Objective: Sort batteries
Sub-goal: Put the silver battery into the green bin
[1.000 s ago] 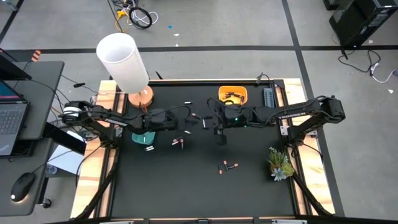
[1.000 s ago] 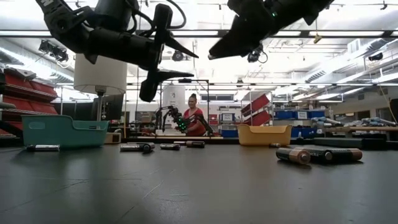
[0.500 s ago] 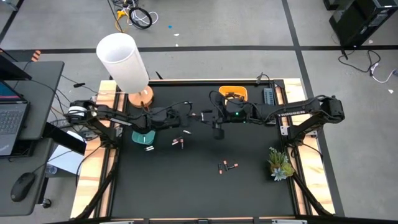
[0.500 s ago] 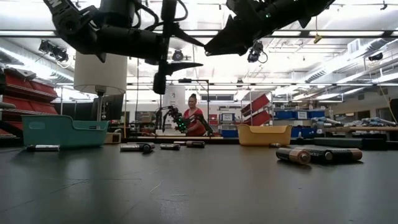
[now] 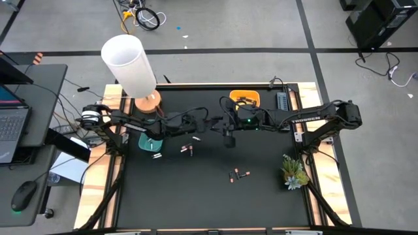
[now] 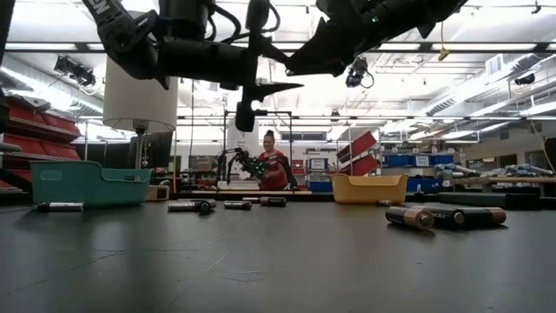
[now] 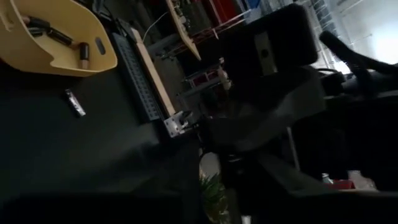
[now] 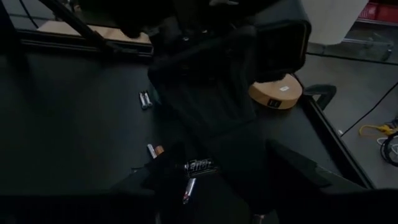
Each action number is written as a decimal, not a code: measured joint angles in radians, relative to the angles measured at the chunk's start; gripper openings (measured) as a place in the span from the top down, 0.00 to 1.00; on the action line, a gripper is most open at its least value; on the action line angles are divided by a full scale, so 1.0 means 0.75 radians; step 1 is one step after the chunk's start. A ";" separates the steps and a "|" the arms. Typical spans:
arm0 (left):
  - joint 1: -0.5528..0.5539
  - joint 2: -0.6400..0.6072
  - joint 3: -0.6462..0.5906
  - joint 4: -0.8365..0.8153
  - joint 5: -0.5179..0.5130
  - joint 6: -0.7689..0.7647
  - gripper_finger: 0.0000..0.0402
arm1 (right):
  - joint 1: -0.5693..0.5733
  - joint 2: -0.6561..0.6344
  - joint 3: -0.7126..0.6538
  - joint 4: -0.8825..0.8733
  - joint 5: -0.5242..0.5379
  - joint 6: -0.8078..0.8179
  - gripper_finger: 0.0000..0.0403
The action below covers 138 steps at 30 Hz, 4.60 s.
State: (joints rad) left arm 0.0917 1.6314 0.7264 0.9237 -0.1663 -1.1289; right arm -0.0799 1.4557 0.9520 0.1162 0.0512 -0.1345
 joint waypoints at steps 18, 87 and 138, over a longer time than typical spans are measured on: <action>0.055 -0.109 0.000 -0.296 0.152 0.061 0.91 | -0.053 -0.120 0.000 -0.107 0.076 -0.120 0.33; -0.340 0.298 0.684 -3.221 0.430 0.908 0.69 | -0.115 -0.115 -0.133 0.046 -0.248 0.223 0.47; -0.351 0.451 0.588 -2.877 0.357 1.261 0.55 | -0.058 -0.115 -0.133 0.134 -0.194 0.214 0.48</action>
State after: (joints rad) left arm -0.1718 1.9694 1.1675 -1.2339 0.1017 -0.1830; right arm -0.1235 1.3697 0.8524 0.2165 -0.0944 0.0261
